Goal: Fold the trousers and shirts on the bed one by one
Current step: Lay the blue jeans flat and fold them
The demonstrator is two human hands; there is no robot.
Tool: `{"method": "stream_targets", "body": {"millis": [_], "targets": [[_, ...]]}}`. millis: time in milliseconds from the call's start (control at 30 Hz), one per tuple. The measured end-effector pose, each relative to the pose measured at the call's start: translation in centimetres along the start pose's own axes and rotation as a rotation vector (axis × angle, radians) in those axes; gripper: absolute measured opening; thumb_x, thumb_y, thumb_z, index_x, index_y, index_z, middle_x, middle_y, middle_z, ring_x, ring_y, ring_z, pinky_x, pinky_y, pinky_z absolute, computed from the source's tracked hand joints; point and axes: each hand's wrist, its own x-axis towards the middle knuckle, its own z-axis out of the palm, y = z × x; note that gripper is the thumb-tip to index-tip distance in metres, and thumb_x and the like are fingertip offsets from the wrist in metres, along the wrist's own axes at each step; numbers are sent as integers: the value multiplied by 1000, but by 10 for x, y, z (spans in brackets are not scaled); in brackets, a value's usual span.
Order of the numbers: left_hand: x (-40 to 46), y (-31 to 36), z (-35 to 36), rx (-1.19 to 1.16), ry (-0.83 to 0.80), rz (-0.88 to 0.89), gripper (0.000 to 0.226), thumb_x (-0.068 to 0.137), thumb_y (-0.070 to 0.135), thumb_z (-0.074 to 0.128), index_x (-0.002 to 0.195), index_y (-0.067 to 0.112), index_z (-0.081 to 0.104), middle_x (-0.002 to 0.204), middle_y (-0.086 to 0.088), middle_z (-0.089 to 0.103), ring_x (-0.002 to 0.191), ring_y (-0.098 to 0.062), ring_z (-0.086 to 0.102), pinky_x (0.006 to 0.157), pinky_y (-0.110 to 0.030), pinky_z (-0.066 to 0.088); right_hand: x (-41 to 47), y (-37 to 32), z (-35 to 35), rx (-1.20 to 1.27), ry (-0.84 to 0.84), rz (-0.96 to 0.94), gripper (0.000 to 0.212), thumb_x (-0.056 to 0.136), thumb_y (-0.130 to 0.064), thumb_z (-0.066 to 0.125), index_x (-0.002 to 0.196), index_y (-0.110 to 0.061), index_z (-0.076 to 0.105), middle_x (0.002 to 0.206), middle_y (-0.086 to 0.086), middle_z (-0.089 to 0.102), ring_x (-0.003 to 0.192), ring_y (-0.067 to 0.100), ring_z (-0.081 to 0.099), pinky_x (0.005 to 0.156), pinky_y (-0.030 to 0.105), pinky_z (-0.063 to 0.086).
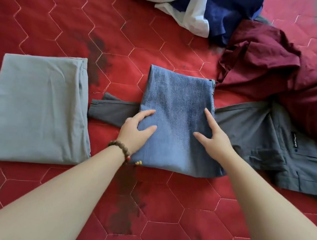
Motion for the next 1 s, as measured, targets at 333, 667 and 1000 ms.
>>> {"method": "stream_targets", "body": {"millis": [333,667,1000], "targets": [[-13,18,-52,36,-36,189,49,80,12,70,126,29,60,119,4,55,112,-6,54,100,-10,31,-38,-44,-1,56,87,-140,70,87,-20,65,138,-55,34,120,-24,51,107,-17,46,91,3,30],[-53,-36,-214,299,177,307,48,82,31,61,130,34,55,108,3,51,98,-15,56,92,-28,45,-69,-175,100,111,46,-326,70,90,-19,63,143,-50,31,114,-29,48,104,-21,46,83,-4,30],[-41,-135,-318,404,242,136,53,85,38,62,133,49,42,121,13,45,103,-12,55,90,-25,44,-44,-250,222,93,-62,-354,69,91,-22,60,143,-53,26,124,-27,46,111,-13,45,88,0,30]]}}
